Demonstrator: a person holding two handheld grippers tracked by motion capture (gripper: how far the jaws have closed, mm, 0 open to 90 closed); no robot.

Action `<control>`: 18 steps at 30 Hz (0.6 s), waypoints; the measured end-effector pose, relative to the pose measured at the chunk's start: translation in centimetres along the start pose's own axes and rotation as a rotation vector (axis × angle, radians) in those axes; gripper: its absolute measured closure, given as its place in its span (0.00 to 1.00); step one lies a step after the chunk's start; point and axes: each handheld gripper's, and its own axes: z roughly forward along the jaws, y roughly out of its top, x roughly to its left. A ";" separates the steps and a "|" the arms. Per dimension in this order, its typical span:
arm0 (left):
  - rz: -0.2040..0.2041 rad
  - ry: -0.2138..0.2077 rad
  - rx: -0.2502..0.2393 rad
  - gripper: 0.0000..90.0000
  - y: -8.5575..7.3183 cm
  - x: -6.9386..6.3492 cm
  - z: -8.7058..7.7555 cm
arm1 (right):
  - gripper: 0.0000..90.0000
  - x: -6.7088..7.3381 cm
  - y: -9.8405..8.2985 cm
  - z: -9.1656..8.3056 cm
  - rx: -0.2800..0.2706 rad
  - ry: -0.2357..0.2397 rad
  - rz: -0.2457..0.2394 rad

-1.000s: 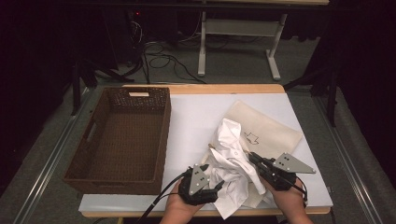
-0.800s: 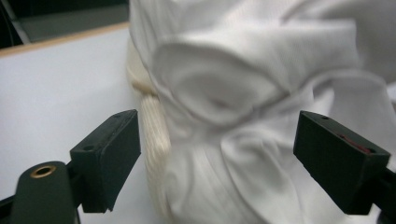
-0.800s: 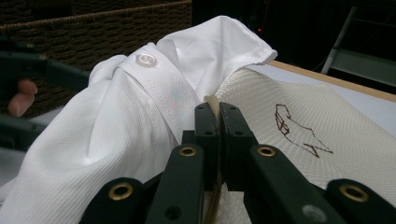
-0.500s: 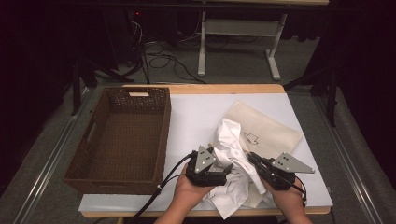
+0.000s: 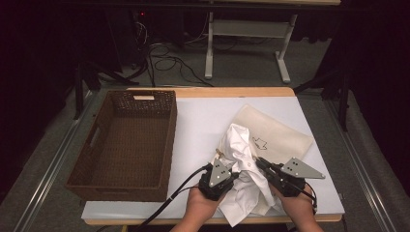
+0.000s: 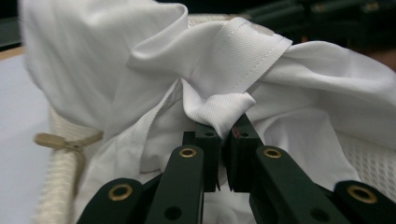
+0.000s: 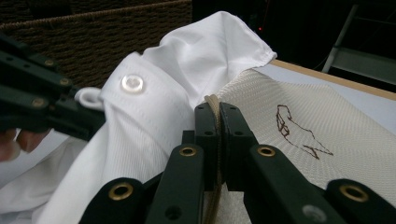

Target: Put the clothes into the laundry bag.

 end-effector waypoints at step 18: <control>0.015 -0.038 0.056 0.60 -1.3 -1.5 1.0 | 0.98 0.1 0.1 -0.3 -0.010 0.005 -0.007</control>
